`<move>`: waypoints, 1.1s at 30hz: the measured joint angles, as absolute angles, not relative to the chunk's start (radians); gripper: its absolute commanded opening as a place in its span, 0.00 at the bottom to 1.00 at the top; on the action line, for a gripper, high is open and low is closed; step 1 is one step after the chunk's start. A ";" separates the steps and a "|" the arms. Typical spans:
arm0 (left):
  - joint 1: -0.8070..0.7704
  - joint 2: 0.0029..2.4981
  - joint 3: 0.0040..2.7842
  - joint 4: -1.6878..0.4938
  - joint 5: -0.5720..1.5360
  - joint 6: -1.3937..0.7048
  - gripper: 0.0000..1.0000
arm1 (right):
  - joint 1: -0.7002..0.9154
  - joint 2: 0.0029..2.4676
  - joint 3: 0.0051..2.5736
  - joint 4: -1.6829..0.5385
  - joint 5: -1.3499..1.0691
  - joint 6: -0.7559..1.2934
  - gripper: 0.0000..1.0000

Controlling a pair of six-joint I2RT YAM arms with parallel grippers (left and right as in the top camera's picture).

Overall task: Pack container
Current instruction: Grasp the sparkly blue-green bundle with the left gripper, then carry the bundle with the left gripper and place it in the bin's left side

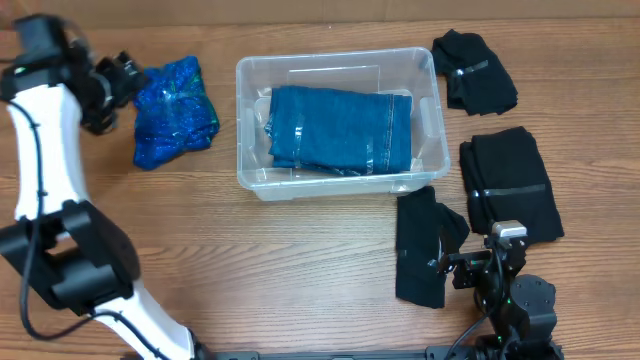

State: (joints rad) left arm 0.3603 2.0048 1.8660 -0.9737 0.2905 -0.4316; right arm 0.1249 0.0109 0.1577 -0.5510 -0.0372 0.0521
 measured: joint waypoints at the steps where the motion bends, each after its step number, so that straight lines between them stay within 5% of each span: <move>1: 0.400 2.046 1.866 -0.971 0.316 -0.383 0.97 | 0.125 0.011 0.158 -0.551 -0.038 0.052 1.00; 8: 0.451 2.328 1.866 -0.821 0.553 -0.127 0.94 | 0.125 0.011 0.158 -0.550 -0.037 0.052 1.00; 9: 0.444 2.339 1.866 -0.809 0.565 -0.118 0.86 | 0.125 0.011 0.158 -0.551 -0.037 0.052 1.00; 11: 0.418 2.348 1.866 -0.792 0.564 -0.097 0.42 | 0.125 0.011 0.158 -0.551 -0.038 0.052 1.00; 12: 0.408 2.348 1.866 -0.795 0.555 -0.097 0.28 | 0.125 0.011 0.158 -0.550 -0.038 0.052 1.00; 14: 0.386 2.348 1.867 -0.820 0.538 -0.071 0.13 | 0.125 0.011 0.158 -0.551 -0.038 0.052 1.00; 21: 0.374 2.333 1.984 -1.077 0.651 -0.044 0.06 | 0.125 0.011 0.158 -0.551 -0.038 0.052 1.00; 26: 0.339 2.007 2.131 -1.209 0.841 -0.044 0.04 | 0.125 0.011 0.158 -0.551 -0.038 0.052 1.00; 33: -0.088 1.856 2.153 -1.202 0.629 -0.220 0.04 | 0.125 0.011 0.158 -0.551 -0.038 0.052 1.00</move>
